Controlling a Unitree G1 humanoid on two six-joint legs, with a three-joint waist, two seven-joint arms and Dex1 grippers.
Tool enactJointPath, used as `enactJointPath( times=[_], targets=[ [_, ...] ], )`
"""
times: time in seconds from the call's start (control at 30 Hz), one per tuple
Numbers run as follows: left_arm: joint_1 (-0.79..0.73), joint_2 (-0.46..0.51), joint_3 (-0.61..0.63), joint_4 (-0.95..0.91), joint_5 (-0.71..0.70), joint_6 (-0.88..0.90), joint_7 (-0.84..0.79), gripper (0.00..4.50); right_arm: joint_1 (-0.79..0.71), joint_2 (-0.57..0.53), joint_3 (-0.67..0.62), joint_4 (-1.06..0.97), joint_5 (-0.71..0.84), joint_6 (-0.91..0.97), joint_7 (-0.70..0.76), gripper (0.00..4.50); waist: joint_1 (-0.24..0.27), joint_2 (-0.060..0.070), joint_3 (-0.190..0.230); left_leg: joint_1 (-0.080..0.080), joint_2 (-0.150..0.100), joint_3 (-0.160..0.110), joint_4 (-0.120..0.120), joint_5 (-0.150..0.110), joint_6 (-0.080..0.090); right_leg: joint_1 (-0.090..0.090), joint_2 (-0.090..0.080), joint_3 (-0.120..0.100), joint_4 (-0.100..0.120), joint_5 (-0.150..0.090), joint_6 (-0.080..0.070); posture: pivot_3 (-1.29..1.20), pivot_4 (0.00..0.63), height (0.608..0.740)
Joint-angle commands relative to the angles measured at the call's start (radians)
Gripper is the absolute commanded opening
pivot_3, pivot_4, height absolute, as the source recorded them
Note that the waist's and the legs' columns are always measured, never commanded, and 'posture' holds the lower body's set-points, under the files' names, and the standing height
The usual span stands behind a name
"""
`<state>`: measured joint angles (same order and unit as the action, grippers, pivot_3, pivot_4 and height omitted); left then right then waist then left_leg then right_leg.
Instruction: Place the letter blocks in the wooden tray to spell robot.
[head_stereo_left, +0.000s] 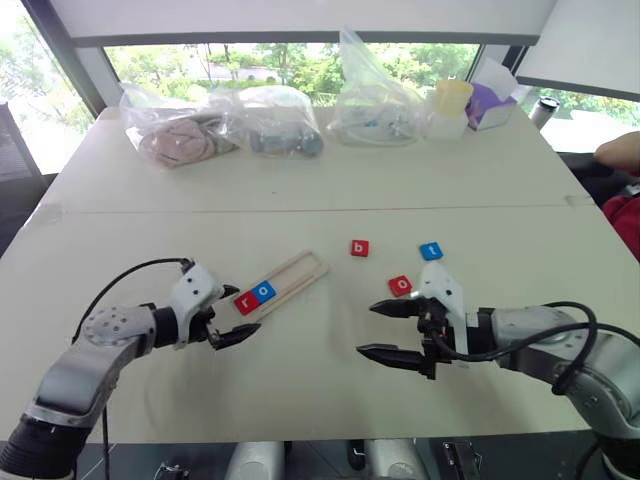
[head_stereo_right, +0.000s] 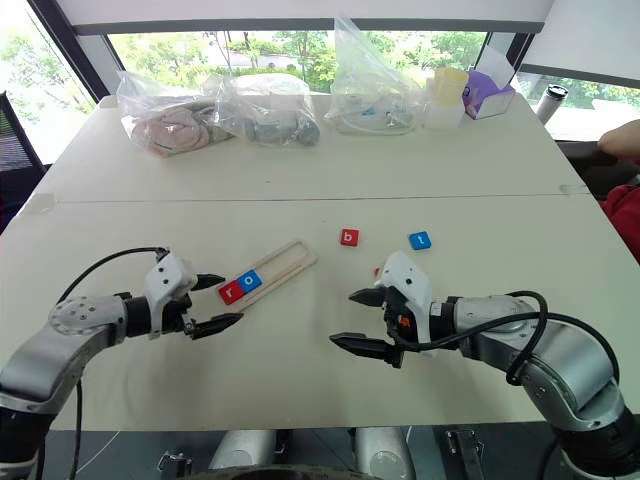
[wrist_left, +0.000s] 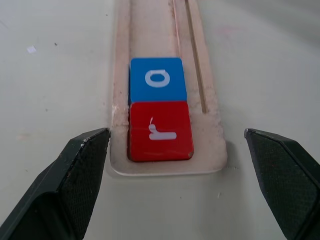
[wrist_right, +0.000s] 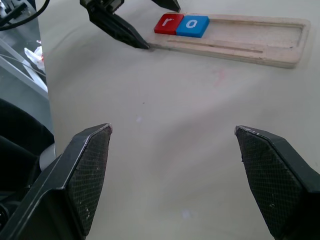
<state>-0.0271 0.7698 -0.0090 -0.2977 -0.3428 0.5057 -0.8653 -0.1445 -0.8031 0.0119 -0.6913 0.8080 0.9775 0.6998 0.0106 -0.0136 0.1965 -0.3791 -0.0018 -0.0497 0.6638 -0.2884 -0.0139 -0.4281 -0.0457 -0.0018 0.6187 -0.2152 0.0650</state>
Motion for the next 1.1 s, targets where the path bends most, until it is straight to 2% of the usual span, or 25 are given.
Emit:
enactJointPath(
  times=[0.03,0.33,0.43,0.47,0.5,0.7,0.83,1.1],
  targets=[
    [0.005,-0.029,-0.016,0.017,0.015,0.01,0.026,4.5,-0.021,0.007,-0.004,-0.007,0.002,-0.006,-0.01,4.04,0.001,0.0,0.0,0.0,0.0,0.0,0.0,0.0,0.0,0.001,0.0,0.0,0.0,0.0,0.0,0.0,0.15,0.74],
    [-0.01,-0.063,-0.055,0.062,0.051,0.015,0.041,4.5,-0.019,0.007,-0.003,0.016,-0.022,-0.03,-0.011,4.04,0.002,0.004,-0.005,0.005,0.0,-0.001,0.0,0.0,0.0,0.005,-0.001,0.0,0.0,-0.002,0.003,0.0,0.15,0.74],
    [0.002,-0.056,-0.065,0.063,0.071,-0.021,0.025,3.63,-0.004,0.008,-0.006,0.021,-0.037,-0.044,-0.01,4.11,0.001,0.005,-0.006,0.005,0.0,-0.001,0.0,0.0,0.0,0.005,-0.001,0.0,0.0,-0.002,0.004,0.0,0.15,0.74],
    [0.005,-0.055,-0.066,0.066,0.077,-0.038,0.019,3.21,0.001,0.007,-0.007,0.021,-0.041,-0.049,-0.009,4.11,0.001,0.006,-0.006,0.005,0.0,-0.001,0.0,0.0,0.0,0.005,-0.001,0.0,0.0,-0.002,0.004,0.0,0.15,0.74],
    [0.006,-0.062,-0.049,0.061,0.065,-0.051,0.015,3.11,0.01,0.004,-0.008,0.023,-0.047,-0.054,-0.007,4.11,0.001,0.006,-0.007,0.005,0.0,-0.001,0.0,0.0,0.0,0.005,-0.001,0.0,0.0,-0.002,0.004,0.0,0.15,0.74],
    [-0.024,-0.028,-0.026,0.061,0.055,-0.13,-0.059,3.11,0.021,0.002,-0.022,0.032,-0.067,-0.066,-0.013,4.11,0.001,0.005,-0.006,0.004,0.0,0.0,0.0,0.0,0.0,0.004,-0.001,0.0,-0.001,-0.002,0.003,0.0,0.15,0.74],
    [-0.115,0.038,-0.052,0.08,0.044,-0.183,-0.21,3.11,0.032,-0.01,-0.043,0.033,-0.065,-0.064,-0.007,4.11,0.003,0.005,-0.006,0.003,0.0,0.0,0.0,0.0,0.0,0.003,0.0,0.0,0.0,-0.002,0.003,0.0,0.15,0.74],
    [-0.303,0.065,-0.129,0.296,0.088,-0.329,-0.417,3.11,0.067,-0.009,-0.077,0.025,-0.079,-0.065,-0.023,4.11,-0.004,0.004,-0.006,0.002,-0.001,0.001,0.0,0.0,0.0,0.003,0.0,0.0,-0.001,-0.002,0.003,0.0,0.15,0.74]
  ],
)
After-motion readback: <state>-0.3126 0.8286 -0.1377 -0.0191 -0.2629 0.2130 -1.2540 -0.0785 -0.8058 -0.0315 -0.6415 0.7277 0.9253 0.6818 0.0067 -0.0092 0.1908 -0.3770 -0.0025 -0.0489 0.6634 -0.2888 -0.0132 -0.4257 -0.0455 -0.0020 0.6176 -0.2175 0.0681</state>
